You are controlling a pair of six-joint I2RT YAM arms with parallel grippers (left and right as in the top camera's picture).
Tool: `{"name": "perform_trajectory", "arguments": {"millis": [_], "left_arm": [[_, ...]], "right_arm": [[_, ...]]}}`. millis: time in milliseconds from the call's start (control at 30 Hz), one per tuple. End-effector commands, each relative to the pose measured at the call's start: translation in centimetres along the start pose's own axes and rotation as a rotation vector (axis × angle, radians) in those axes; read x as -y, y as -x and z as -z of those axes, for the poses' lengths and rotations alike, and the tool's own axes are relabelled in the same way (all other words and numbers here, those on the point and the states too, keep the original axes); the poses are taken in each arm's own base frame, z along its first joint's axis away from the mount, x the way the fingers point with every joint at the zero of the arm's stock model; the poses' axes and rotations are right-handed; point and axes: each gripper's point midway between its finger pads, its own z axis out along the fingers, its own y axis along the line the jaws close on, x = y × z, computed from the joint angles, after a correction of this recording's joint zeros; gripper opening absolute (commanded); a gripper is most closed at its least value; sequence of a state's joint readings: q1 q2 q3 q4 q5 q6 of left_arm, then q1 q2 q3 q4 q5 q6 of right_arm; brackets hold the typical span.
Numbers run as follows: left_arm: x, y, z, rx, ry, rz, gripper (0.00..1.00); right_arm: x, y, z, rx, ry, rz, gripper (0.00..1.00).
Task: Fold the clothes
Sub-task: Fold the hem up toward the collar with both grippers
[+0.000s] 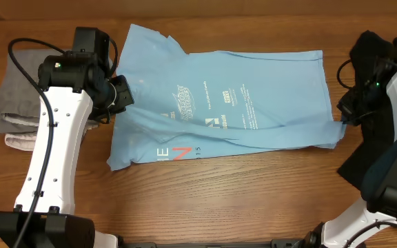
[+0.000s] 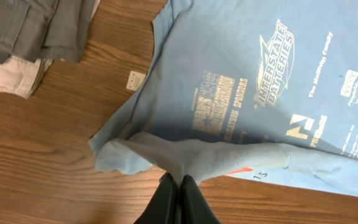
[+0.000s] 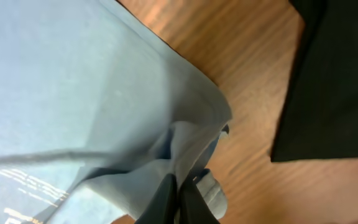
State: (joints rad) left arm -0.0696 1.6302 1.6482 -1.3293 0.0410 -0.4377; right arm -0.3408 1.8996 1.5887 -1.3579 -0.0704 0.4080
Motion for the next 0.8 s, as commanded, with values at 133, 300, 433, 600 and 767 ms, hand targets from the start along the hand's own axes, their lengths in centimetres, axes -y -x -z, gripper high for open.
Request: {"name": "perform_trajectory", "arguments": {"millis": [133,300,433,600,767], "left_arm": [[-1.6,1.3,0.6,0.060,0.090,-0.037,0.04],[-2.3,2.2,0.7,0.092,0.120,-0.041,0.04],[-1.9,3.7,0.4,0.146,0.110,-0.048,0.04],[-1.1,5.5,-0.5,0.188,0.095,-0.090,0.04],[-0.5,6.7,-2.7,0.183,0.093,-0.108,0.04]], "right_arm": [[-1.2,0.1,0.6,-0.026,0.106,0.090,0.04],[-0.7,0.0,0.6,-0.038,0.102,0.075,0.04],[-1.3,0.8,0.5,-0.001,0.109,0.072,0.04],[-2.2,2.6,0.4,0.071,0.138,0.082,0.04],[-3.3,4.5,-0.7,0.120,0.161,0.097,0.04]]}}
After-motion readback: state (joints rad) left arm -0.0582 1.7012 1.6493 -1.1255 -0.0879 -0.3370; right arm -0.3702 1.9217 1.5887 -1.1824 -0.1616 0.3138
